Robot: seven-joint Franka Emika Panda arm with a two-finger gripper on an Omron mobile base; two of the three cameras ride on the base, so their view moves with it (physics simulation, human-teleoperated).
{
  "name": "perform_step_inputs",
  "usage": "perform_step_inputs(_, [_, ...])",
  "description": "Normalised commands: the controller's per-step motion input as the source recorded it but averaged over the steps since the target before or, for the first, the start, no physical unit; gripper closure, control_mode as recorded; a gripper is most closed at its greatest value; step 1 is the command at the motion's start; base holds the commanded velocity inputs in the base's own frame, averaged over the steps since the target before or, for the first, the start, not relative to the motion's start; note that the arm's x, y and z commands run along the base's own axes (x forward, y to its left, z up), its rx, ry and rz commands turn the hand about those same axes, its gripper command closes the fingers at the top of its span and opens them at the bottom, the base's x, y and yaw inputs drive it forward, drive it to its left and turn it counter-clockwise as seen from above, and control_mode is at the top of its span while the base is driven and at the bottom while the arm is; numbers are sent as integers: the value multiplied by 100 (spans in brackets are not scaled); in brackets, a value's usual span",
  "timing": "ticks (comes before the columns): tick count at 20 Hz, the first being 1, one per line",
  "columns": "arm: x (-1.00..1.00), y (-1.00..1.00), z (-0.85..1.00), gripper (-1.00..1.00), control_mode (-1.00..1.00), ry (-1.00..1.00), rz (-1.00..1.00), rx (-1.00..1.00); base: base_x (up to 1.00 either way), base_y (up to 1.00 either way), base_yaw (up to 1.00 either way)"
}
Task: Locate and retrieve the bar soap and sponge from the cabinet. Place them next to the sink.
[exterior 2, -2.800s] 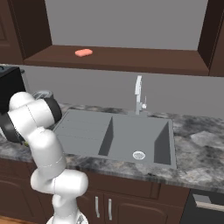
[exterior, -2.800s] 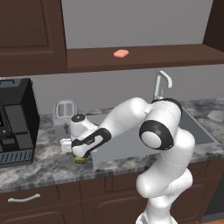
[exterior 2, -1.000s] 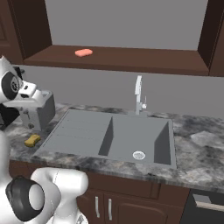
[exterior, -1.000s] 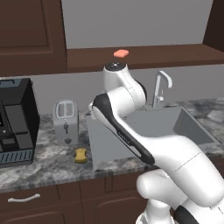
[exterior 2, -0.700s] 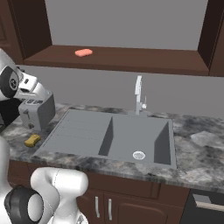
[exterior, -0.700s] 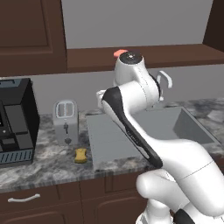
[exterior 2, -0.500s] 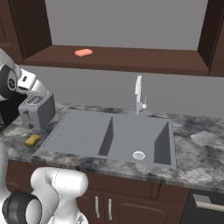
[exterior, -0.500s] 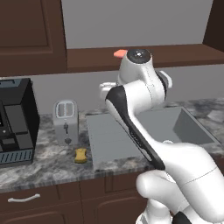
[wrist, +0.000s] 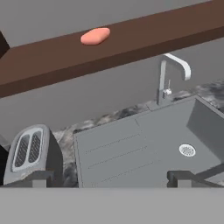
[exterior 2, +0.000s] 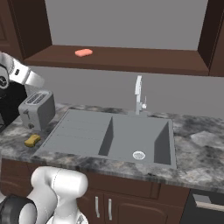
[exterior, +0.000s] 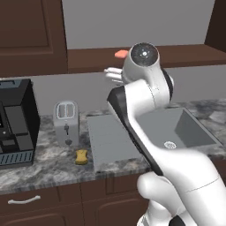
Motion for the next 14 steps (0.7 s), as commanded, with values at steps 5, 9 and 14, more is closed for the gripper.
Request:
perform_step_inputs(5, [19,-11,64,-100,-100,-4,-6,-4,0,0,0])
perform_step_inputs(9, [42,-6,37,-100,-100,0,0,-9,0,0,0])
perform_step_inputs(14, [64,-2,5,-100,-100,0,-5,-5,0,0,0])
